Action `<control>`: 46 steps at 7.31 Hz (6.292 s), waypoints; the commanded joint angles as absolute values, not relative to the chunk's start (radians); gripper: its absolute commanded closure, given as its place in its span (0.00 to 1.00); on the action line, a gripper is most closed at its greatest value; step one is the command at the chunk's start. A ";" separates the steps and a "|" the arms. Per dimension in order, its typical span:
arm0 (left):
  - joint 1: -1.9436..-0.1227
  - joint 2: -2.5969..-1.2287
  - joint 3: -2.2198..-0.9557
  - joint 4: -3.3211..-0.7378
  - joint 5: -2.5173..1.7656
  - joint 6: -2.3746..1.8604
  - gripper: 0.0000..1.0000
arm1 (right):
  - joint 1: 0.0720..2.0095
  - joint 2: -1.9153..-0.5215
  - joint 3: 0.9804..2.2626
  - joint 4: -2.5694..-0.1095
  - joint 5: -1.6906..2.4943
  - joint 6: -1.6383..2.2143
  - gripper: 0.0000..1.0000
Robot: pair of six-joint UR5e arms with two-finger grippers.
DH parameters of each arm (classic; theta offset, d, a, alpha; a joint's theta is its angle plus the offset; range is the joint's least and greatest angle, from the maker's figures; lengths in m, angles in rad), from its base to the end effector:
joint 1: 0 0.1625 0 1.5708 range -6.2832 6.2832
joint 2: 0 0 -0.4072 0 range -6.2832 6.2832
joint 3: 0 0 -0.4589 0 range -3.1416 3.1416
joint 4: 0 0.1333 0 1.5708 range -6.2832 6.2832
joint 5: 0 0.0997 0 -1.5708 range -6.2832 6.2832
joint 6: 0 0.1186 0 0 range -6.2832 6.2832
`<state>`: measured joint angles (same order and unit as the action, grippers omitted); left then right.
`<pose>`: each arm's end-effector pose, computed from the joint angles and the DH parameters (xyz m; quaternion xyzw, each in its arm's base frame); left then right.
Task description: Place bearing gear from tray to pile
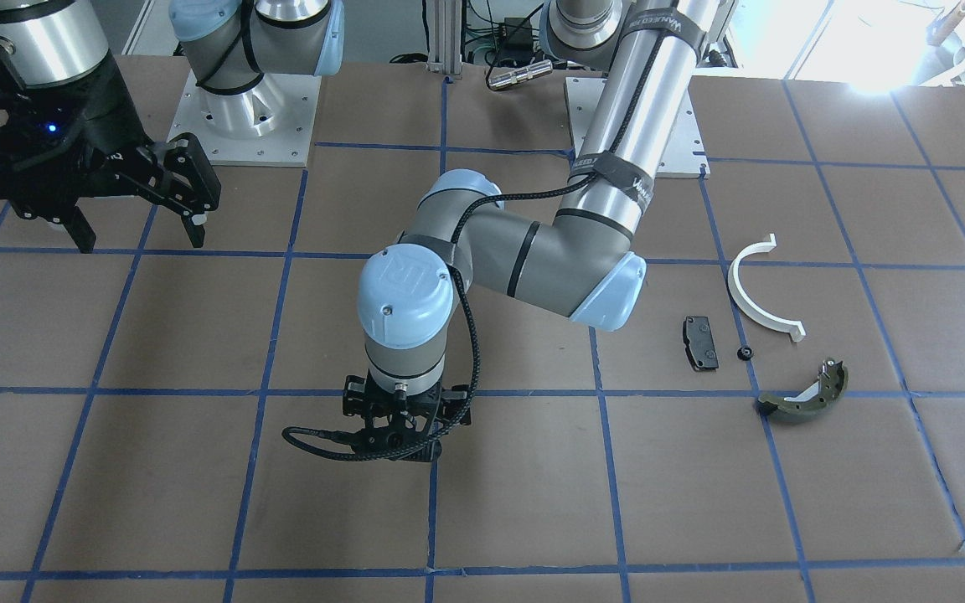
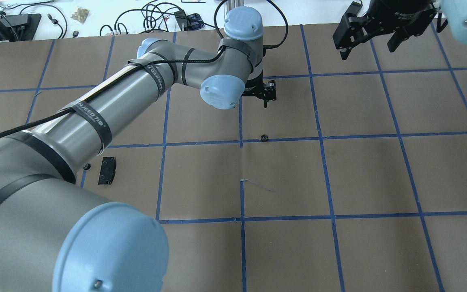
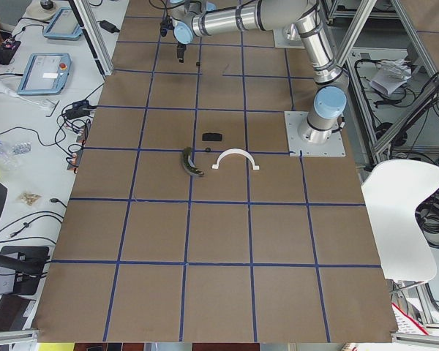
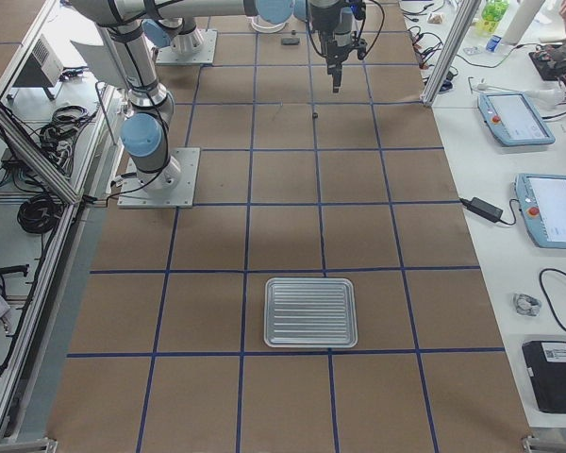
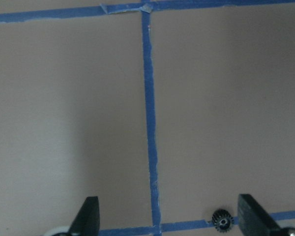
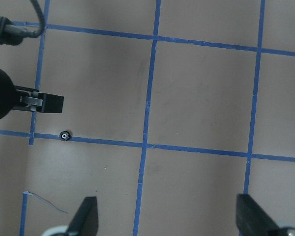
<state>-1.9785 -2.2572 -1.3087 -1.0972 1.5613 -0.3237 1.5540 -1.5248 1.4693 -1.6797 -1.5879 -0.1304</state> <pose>-0.4334 -0.6643 0.1750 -0.0421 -0.9988 0.0213 0.0132 0.1213 -0.5968 0.4941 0.0559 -0.9950 0.0813 0.0145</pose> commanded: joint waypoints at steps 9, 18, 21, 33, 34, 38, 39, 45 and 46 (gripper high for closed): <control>-2.063 -2.301 -1.382 -1.094 1.557 -0.359 0.86 | 1.554 -1.525 1.471 -1.678 -1.588 -0.130 0.00; -1.775 -2.113 -1.387 -1.313 1.565 -0.079 1.00 | 1.554 -1.528 1.473 -1.677 -1.589 -0.130 0.00; -1.596 -2.002 -1.519 -1.359 1.617 0.256 1.00 | 1.554 -1.528 1.473 -1.677 -1.589 -0.130 0.00; -1.157 -1.815 -2.065 -0.959 1.644 0.848 0.00 | 1.554 -1.525 1.473 -1.680 -1.586 -0.132 0.00; -1.170 -1.807 -2.016 -1.000 1.646 0.818 0.00 | 1.554 -1.526 1.473 -1.678 -1.586 -0.130 0.00; -1.438 -1.789 -1.544 -1.443 1.637 0.296 0.00 | 1.554 -1.525 1.471 -1.680 -1.586 -0.132 0.00; -1.518 -1.772 -1.479 -1.500 1.622 0.161 0.00 | 1.554 -1.526 1.471 -1.680 -1.586 -0.132 0.00; -1.626 -1.704 -1.422 -1.569 1.596 0.008 0.00 | 1.554 -1.525 1.465 -1.681 -1.588 -0.130 0.00; -1.625 -1.691 -1.431 -1.581 1.557 0.018 0.00 | 1.554 -1.526 1.463 -1.681 -1.589 -0.130 0.00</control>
